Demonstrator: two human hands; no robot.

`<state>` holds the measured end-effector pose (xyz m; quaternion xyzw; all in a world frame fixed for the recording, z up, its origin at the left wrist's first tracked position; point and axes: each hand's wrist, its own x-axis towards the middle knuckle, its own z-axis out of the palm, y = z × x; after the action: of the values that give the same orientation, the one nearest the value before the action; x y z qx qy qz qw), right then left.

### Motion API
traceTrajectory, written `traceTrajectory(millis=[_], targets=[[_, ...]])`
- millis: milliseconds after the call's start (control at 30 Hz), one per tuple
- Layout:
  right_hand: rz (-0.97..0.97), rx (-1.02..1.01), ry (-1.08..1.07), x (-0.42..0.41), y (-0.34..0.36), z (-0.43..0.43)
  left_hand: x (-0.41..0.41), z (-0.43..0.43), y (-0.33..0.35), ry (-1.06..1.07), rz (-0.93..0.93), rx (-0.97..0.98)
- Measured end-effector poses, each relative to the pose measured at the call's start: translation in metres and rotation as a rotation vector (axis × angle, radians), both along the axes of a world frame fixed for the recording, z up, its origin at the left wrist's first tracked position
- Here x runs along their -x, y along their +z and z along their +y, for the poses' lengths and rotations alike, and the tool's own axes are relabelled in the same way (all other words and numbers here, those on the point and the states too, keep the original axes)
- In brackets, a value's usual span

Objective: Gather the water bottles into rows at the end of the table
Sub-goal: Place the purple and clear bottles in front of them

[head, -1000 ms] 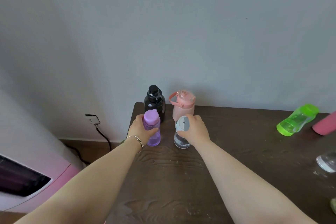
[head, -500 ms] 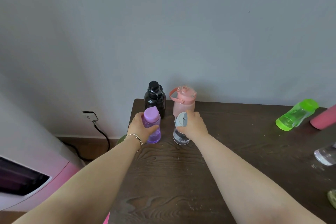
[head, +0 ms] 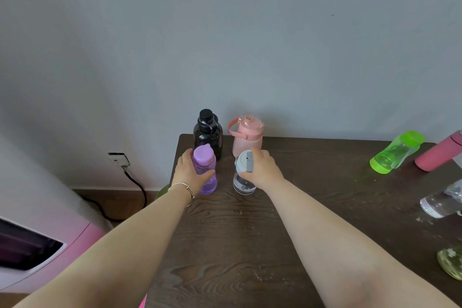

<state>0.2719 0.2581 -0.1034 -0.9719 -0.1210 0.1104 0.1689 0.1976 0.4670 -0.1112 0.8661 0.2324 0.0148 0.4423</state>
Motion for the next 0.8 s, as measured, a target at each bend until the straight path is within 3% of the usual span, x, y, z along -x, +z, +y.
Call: traceTrajectory(millis=[67,233,333,567,800], targets=[[-0.034,0.029,0.05,0.003,0.004,-0.005,0.001,0.001,0.003,-0.01,-0.019,-0.079],[-0.147,0.136,0.186,0.014,0.014,-0.025,0.012,0.004,0.01,-0.131,-0.026,-0.551],[-0.186,0.166,0.189,0.021,0.023,-0.043,0.015,0.002,0.016,-0.21,-0.013,-0.733],[-0.224,0.15,0.093,0.023,0.048,-0.104,0.008,-0.046,0.043,-0.312,-0.024,-0.877],[-0.229,0.126,-0.012,0.026,0.077,-0.222,-0.008,-0.155,0.065,-0.374,-0.095,-0.884]])
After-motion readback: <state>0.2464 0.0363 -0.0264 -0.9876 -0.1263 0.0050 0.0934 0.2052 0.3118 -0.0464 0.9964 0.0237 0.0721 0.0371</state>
